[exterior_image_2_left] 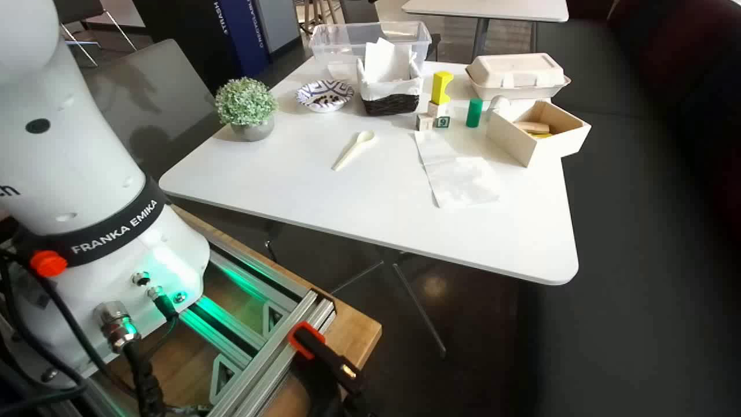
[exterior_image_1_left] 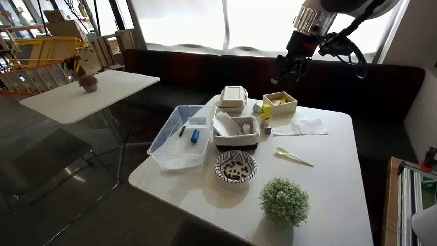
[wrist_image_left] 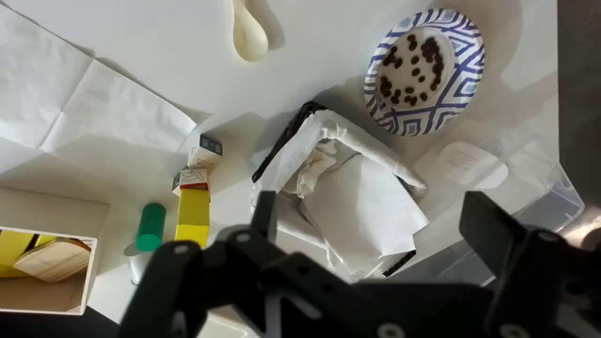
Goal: Move the wooden box forwards.
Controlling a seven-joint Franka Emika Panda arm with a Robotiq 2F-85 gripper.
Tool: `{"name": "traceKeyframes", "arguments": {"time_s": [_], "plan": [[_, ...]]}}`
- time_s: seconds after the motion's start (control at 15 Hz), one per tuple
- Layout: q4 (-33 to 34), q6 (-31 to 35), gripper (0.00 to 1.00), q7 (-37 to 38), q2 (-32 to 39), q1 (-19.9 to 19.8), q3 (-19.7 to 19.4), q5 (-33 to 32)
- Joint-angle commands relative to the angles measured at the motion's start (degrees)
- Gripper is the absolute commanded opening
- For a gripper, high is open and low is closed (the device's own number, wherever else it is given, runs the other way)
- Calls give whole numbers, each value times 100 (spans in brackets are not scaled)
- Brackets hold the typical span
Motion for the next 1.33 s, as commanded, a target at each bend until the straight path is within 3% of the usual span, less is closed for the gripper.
{"name": "traceKeyframes", "arguments": {"time_s": [0.0, 0.73, 1.27], "plan": [[8, -16, 100, -30, 4, -84, 83, 41], [8, -16, 100, -29, 4, -84, 83, 41], [1253, -260, 100, 421, 1063, -678, -168, -71]]}}
